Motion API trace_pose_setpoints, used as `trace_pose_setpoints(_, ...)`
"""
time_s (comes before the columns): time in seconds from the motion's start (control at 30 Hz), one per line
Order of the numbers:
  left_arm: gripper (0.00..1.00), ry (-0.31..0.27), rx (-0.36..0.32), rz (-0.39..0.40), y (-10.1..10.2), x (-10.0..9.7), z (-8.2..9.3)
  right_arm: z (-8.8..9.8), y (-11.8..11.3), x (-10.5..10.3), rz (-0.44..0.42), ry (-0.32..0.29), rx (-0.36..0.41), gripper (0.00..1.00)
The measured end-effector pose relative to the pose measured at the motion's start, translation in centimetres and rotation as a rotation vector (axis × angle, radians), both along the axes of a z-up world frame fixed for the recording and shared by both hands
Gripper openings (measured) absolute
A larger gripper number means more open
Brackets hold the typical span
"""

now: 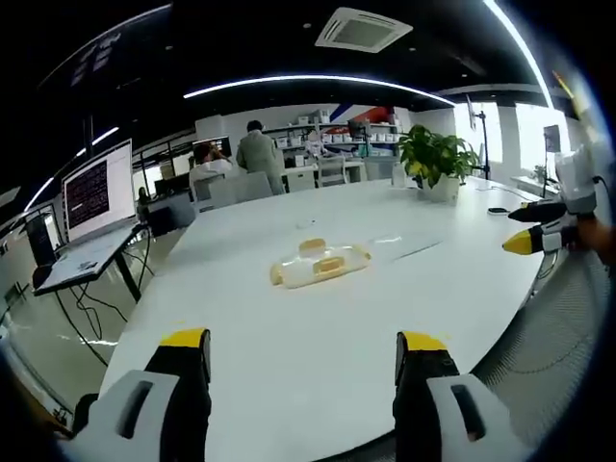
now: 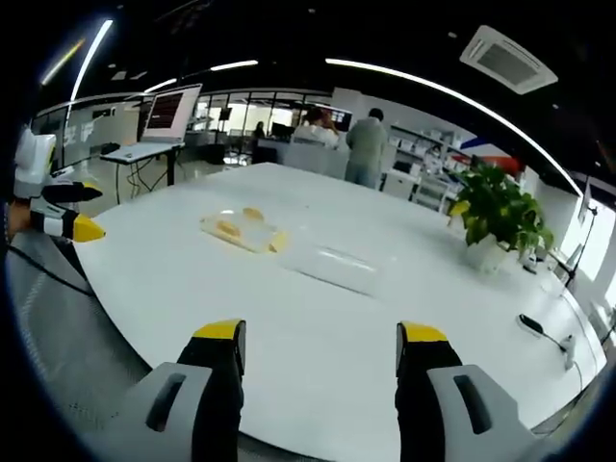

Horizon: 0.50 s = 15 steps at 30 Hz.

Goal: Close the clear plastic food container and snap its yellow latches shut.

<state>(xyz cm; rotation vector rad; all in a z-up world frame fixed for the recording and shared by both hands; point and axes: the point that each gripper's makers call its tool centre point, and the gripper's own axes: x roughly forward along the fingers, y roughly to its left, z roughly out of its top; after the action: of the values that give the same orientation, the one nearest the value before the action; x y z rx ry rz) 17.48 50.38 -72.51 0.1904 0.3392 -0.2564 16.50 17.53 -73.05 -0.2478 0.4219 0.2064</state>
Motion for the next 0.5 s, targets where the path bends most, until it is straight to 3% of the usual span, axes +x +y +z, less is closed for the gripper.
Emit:
trace_pose_setpoints(0.27,0.9,-0.102,-0.061,-0.008,-0.3,0.0,1.9,0.8,-0.2,0.6,-0.011,-0.048,0.02,0.67)
trace_pose_setpoints(0.37,0.98,-0.145,-0.092,-0.01,-0.6,-0.1,2.8,1.5,-0.5,0.9,-0.025,-0.092,0.048,0.73)
trace_pose_setpoints(0.5,0.99,-0.124,-0.098,-0.011,-0.8,-0.3,2.6,2.1,-0.6,1.0,-0.029,-0.124,0.073,0.86)
